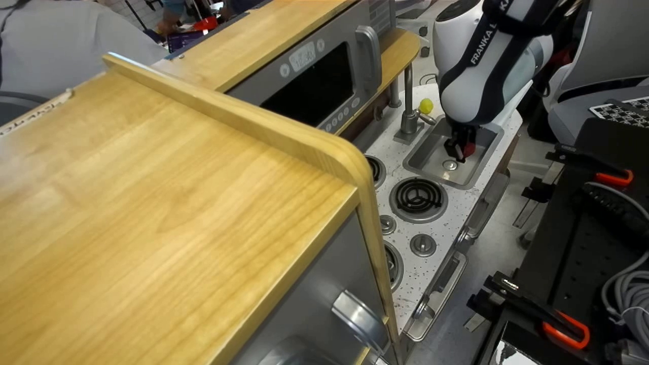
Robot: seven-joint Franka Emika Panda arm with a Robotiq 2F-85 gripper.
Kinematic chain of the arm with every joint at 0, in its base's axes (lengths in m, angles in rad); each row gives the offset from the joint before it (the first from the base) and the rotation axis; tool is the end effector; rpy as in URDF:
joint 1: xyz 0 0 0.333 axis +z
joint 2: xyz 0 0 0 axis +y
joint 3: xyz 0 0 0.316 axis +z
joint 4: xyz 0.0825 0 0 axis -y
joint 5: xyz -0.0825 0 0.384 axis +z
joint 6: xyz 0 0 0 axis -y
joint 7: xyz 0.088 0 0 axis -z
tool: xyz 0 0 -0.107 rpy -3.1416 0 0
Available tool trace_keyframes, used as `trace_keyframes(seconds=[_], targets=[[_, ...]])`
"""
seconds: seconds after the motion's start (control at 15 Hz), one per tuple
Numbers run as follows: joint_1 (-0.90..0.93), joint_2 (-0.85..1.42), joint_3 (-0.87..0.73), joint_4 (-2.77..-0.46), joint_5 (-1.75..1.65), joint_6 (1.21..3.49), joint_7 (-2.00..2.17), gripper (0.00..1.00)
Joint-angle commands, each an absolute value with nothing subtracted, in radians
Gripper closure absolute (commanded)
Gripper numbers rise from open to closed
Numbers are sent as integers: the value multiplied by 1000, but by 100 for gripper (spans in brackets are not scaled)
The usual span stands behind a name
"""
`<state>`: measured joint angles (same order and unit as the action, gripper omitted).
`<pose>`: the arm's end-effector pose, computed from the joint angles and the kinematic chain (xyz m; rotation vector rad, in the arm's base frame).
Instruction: Get the strawberry toy from the right front plate of the stove and put it in the sink
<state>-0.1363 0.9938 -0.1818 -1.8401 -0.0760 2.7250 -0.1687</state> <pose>0.5553 -0.1852 -0.0127 2.9803 -0.0062 -0.2098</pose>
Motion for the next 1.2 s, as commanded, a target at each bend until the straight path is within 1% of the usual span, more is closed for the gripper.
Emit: trace_keyframes(seconds=[0.0, 0.6, 1.13], targets=[[-171, 1050, -160, -1756, -89, 2684, -163, 72], [-216, 1174, -115, -1635, -86, 2667, -195, 72], [-248, 1268, -82, -1471, -82, 2563, -242, 72]])
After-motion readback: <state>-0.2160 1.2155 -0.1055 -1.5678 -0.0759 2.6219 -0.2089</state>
